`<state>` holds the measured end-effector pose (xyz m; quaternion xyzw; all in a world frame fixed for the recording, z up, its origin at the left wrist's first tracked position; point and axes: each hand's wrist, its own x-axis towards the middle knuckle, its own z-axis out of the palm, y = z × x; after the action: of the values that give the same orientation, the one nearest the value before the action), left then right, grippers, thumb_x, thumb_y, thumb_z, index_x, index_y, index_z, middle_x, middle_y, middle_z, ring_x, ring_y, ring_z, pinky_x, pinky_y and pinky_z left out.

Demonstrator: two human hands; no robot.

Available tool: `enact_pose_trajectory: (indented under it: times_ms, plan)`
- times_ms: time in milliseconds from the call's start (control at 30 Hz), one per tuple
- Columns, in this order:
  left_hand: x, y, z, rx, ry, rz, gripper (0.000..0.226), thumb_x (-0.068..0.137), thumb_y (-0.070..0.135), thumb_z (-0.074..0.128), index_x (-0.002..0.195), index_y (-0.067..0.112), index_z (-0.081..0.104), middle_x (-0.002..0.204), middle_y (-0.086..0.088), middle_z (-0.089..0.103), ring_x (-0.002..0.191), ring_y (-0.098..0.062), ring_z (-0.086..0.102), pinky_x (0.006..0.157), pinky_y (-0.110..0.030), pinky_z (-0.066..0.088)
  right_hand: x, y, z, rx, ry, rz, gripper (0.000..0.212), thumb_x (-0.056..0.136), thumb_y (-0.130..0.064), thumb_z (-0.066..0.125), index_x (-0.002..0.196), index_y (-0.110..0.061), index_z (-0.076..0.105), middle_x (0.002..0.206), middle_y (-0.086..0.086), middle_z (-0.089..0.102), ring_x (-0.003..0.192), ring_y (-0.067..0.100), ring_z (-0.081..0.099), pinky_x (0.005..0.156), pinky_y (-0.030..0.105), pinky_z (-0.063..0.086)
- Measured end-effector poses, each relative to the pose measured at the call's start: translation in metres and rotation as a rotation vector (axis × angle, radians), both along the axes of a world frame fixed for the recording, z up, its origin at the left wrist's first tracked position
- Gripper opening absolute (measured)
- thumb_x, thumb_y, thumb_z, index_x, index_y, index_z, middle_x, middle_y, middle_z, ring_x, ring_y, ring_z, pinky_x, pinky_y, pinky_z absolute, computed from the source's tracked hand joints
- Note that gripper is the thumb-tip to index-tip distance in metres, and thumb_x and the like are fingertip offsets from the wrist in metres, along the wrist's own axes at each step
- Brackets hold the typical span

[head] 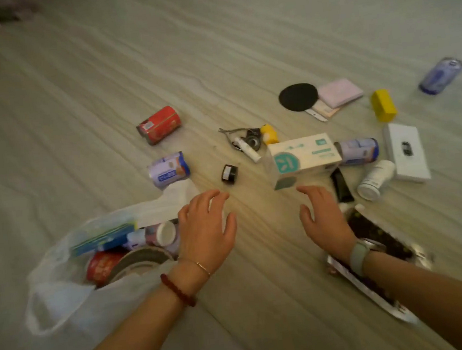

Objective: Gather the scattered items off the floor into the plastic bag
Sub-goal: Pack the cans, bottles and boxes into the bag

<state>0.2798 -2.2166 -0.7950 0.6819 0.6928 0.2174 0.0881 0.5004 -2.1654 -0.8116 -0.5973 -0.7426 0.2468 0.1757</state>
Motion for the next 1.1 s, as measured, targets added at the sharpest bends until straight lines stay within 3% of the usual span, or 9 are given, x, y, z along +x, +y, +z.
enact_pose_trajectory:
  times_ms: [100,233,400,567,733,833,1000,1100]
  plan:
    - [0.053,0.011,-0.017,-0.037,-0.067,-0.106,0.043,0.078,0.037,0.041,0.106,0.011,0.062,0.107,-0.011,0.063,0.095,-0.031,0.061,0.075,-0.042,0.049,0.064,-0.018,-0.011,-0.112,-0.113,-0.163,0.041,0.086,-0.007,0.051,0.126,-0.004,0.046,0.125,0.020,0.048,0.117,0.035,0.045,0.100,0.040,0.036]
    - [0.128,0.028,-0.047,-0.249,-0.127,-0.245,0.043,0.088,0.034,0.048,0.125,0.011,0.050,0.125,-0.010,0.052,0.113,-0.030,0.049,0.090,-0.041,0.042,0.124,-0.037,-0.016,-0.304,-0.264,-0.351,0.051,0.088,-0.027,0.055,0.133,-0.010,0.038,0.133,0.016,0.043,0.122,0.032,0.040,0.101,0.041,0.037]
    - [0.185,0.060,-0.078,-0.445,-0.111,-0.287,0.048,0.092,0.035,0.047,0.133,0.011,0.039,0.132,-0.013,0.043,0.119,-0.030,0.040,0.094,-0.040,0.038,0.124,-0.053,-0.027,-0.387,-0.180,-0.406,0.052,0.090,-0.036,0.051,0.134,-0.011,0.038,0.132,0.014,0.041,0.122,0.027,0.038,0.104,0.035,0.035]
    - [0.185,0.070,-0.102,-0.444,-0.104,-0.288,0.034,0.092,0.025,0.049,0.119,0.006,0.054,0.117,-0.018,0.051,0.106,-0.031,0.046,0.090,-0.037,0.037,0.089,-0.041,-0.043,-0.443,-0.177,-0.490,0.060,0.088,-0.045,0.049,0.137,-0.015,0.031,0.139,0.012,0.032,0.127,0.028,0.029,0.103,0.043,0.036]
    - [0.151,0.061,-0.097,-0.388,-0.216,-0.284,0.031,0.087,0.019,0.057,0.113,0.002,0.059,0.106,-0.021,0.056,0.096,-0.035,0.053,0.086,-0.036,0.041,0.086,-0.028,-0.049,-0.641,-0.183,-0.558,0.096,0.078,-0.064,0.050,0.146,-0.017,0.001,0.156,0.010,-0.006,0.142,0.032,-0.008,0.110,0.062,0.008]
    - [0.129,0.053,-0.087,-0.334,-0.267,-0.233,0.028,0.085,0.015,0.061,0.109,0.000,0.061,0.100,-0.022,0.057,0.092,-0.034,0.054,0.083,-0.032,0.041,0.074,-0.022,-0.053,-0.693,-0.110,-0.666,0.105,0.076,-0.066,0.051,0.145,-0.013,-0.006,0.154,0.013,-0.014,0.140,0.035,-0.017,0.111,0.063,0.004]
    - [0.110,0.043,-0.077,-0.326,-0.306,-0.149,0.029,0.085,0.015,0.062,0.110,0.002,0.061,0.100,-0.018,0.056,0.090,-0.030,0.055,0.080,-0.025,0.037,0.056,-0.005,-0.057,-0.697,-0.115,-0.800,0.094,0.081,-0.054,0.052,0.145,-0.012,-0.003,0.154,0.014,-0.011,0.140,0.037,-0.015,0.109,0.065,0.010]
    - [0.102,0.039,-0.073,-0.299,-0.320,-0.126,0.029,0.084,0.016,0.062,0.110,0.003,0.061,0.100,-0.016,0.056,0.086,-0.026,0.055,0.076,-0.023,0.036,0.058,-0.006,-0.052,-0.687,-0.136,-0.737,0.079,0.087,-0.046,0.046,0.145,-0.009,0.005,0.154,0.019,-0.002,0.140,0.041,-0.004,0.111,0.059,0.017]
